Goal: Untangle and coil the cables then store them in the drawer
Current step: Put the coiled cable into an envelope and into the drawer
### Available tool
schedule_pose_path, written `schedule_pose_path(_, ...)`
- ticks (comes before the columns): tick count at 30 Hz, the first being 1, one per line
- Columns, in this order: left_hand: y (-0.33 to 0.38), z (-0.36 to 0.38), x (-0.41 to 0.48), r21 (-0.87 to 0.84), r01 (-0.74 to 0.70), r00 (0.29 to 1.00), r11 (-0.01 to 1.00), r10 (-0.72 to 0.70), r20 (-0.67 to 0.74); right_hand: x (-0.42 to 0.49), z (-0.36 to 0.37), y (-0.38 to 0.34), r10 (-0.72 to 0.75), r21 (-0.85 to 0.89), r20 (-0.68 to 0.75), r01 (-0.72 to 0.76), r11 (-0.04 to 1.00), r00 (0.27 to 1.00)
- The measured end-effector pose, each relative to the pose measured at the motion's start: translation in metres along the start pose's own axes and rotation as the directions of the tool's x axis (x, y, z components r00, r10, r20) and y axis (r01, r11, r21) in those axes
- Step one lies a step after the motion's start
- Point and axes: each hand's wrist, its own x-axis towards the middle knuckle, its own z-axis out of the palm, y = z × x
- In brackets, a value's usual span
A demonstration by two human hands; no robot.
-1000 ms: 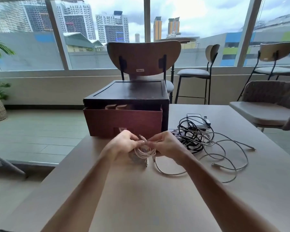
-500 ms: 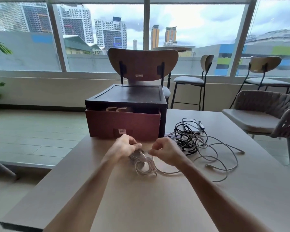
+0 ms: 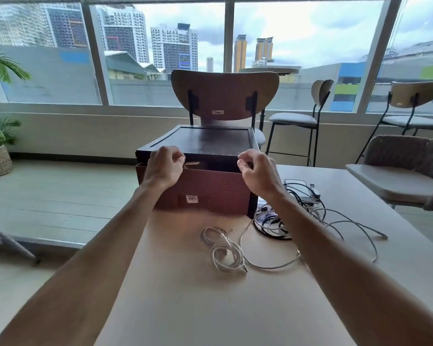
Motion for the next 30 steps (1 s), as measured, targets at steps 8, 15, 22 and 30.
schedule_pose_path(8, -0.007, 0.019, 0.019, 0.112, -0.004, 0.986, 0.994, -0.015, 0.168, 0.029, 0.011, 0.015, 0.114, -0.228, 0.201, -0.067, 0.971, 0.973)
schedule_pose_path(15, -0.012, 0.01, 0.035, 0.158, 0.005, 0.928, 0.987, -0.063, 0.368, 0.037, 0.007, 0.008, 0.094, -0.274, 0.29, -0.012, 0.962, 0.953)
schedule_pose_path(22, -0.019, -0.005, 0.028, 0.0, -0.09, 0.87, 0.996, 0.078, 0.487, 0.031, 0.022, 0.019, 0.039, -0.203, 0.217, 0.006, 0.979, 0.975)
schedule_pose_path(30, -0.022, -0.015, 0.013, -0.135, -0.162, 0.863, 0.977, 0.207, 0.462, 0.058, 0.039, 0.009, 0.166, -0.16, -0.018, -0.167, 0.973, 0.986)
